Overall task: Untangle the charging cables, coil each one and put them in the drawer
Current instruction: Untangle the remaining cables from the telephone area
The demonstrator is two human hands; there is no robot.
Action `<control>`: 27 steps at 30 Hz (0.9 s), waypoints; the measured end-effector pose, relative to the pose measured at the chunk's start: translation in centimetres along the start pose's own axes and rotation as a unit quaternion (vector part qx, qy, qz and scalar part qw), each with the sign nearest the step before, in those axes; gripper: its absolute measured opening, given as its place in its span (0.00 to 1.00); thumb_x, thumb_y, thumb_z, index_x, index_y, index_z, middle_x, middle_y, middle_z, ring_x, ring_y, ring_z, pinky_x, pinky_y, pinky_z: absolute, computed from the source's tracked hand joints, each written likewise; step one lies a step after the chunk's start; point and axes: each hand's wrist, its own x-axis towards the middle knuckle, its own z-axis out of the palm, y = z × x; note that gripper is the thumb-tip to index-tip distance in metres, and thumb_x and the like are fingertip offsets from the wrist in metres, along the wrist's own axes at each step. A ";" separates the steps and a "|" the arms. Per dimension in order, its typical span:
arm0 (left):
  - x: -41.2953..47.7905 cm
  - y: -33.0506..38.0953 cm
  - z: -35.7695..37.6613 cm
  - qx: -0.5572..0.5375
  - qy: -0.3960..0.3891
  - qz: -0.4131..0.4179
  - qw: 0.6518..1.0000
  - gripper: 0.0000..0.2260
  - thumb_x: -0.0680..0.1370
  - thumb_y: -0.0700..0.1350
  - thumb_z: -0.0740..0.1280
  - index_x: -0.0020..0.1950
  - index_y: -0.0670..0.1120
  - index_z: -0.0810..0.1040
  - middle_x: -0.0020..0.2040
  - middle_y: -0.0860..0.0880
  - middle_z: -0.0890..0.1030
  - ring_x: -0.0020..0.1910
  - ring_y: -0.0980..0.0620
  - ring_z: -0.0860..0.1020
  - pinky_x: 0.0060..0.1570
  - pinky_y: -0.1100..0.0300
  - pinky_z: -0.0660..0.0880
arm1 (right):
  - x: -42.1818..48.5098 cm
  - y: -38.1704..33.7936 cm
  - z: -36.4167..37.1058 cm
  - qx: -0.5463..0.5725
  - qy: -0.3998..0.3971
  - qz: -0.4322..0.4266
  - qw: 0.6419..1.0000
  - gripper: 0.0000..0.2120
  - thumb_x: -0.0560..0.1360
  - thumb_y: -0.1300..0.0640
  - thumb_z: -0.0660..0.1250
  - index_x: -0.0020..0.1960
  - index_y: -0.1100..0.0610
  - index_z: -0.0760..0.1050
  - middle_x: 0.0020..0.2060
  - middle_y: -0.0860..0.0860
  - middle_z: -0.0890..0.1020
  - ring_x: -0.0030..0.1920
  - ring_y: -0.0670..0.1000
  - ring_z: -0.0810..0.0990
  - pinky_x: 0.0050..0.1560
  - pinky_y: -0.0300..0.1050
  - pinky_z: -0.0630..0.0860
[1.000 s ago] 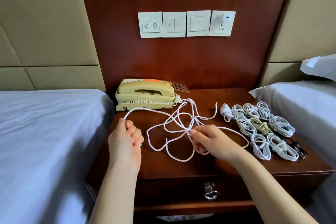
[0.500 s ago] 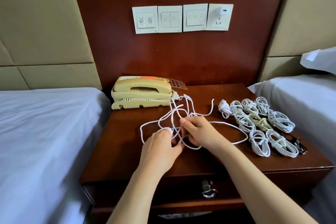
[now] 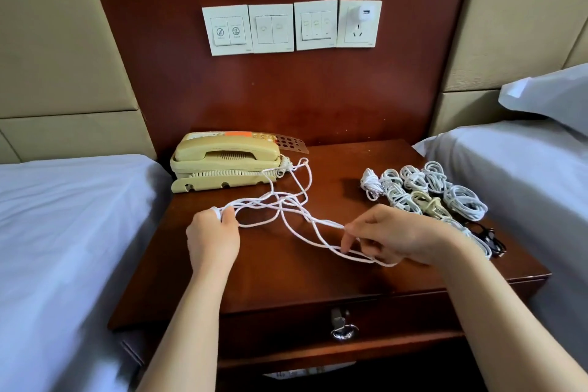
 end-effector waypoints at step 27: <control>-4.2 2.7 -2.8 -0.042 -0.149 0.201 0.967 0.20 0.81 0.47 0.57 0.32 0.44 0.78 0.19 0.53 0.63 0.22 0.55 0.64 0.26 0.63 0.61 | -1.0 -4.4 3.9 0.097 0.135 -0.214 0.963 0.15 0.81 0.50 0.55 0.54 0.59 0.75 0.37 0.56 0.81 0.30 0.51 0.78 0.37 0.49 0.74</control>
